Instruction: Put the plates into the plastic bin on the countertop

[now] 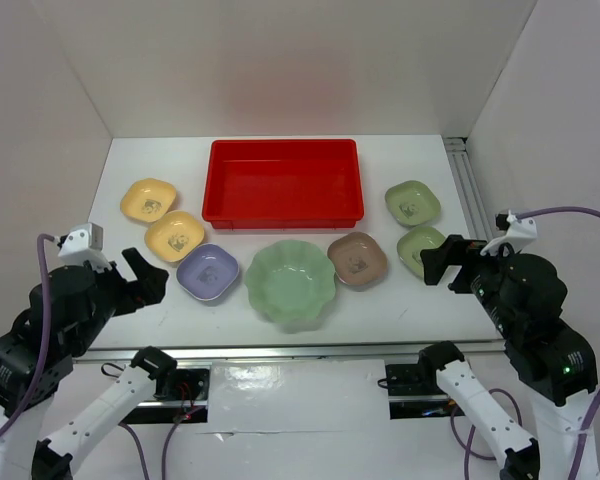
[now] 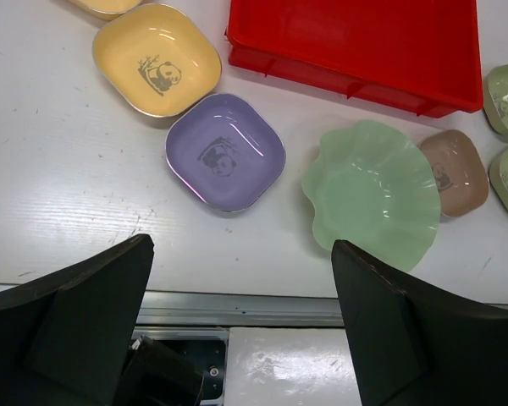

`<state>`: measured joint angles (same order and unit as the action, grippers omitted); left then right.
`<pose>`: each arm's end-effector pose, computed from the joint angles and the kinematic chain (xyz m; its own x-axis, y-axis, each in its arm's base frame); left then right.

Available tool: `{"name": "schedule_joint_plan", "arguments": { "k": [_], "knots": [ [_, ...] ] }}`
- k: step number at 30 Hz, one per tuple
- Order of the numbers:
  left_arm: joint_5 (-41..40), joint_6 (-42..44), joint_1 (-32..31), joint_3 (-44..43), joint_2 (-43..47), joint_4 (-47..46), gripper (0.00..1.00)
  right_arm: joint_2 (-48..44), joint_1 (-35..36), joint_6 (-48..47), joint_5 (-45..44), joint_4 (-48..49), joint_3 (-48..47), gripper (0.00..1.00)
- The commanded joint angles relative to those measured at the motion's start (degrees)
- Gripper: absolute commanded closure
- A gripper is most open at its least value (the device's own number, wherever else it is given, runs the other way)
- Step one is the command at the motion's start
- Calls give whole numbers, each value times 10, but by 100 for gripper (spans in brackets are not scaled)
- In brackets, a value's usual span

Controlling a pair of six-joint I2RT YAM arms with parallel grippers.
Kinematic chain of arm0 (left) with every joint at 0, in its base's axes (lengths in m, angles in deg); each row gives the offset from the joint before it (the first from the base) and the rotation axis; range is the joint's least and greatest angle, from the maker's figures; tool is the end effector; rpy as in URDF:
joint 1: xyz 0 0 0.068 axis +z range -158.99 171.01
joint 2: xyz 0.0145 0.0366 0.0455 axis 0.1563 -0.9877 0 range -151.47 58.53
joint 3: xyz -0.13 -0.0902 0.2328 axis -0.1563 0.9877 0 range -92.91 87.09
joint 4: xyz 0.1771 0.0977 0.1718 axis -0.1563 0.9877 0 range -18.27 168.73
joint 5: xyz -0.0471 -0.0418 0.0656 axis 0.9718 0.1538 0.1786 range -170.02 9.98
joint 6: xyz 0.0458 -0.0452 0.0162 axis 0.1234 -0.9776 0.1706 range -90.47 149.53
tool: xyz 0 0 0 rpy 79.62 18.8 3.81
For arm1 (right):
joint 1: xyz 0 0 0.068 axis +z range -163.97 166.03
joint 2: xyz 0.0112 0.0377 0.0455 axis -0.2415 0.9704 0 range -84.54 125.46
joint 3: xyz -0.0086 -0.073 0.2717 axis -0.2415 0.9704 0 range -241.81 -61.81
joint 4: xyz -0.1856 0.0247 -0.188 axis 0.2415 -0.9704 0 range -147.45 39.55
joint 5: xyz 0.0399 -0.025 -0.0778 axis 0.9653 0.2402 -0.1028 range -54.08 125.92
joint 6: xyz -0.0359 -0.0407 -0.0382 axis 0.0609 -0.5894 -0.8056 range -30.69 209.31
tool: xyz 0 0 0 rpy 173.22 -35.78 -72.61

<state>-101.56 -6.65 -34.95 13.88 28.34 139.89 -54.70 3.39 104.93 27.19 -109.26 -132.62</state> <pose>0.0414 0.0013 0.4124 -0.3722 -0.4295 -0.8228 -0.1381 0.9022 -0.4085 0.0519 0.0079 0.4194 -0.3238 0.1776 -0.9293 -0.0726 0.9747 0.2115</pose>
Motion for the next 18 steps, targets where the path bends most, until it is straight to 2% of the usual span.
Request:
{"name": "schedule_joint_plan", "arguments": {
  "k": [1, 9, 13, 18],
  "knots": [
    [-1, 9, -3, -10, -12, -15, 0, 9, -3, -9, -3, 11, 0, 0],
    [12, 9, -3, 9, 0, -34, 0, 16, -3, -1, 26, 32, 22, 0],
    [5, 2, -3, 25, 0, -39, 0, 21, -3, 14, 107, 86, 67, 0],
    [-1, -8, -3, 37, -10, -50, 0, 70, -3, 53, 189, 168, 174, 1]
  ]
}}
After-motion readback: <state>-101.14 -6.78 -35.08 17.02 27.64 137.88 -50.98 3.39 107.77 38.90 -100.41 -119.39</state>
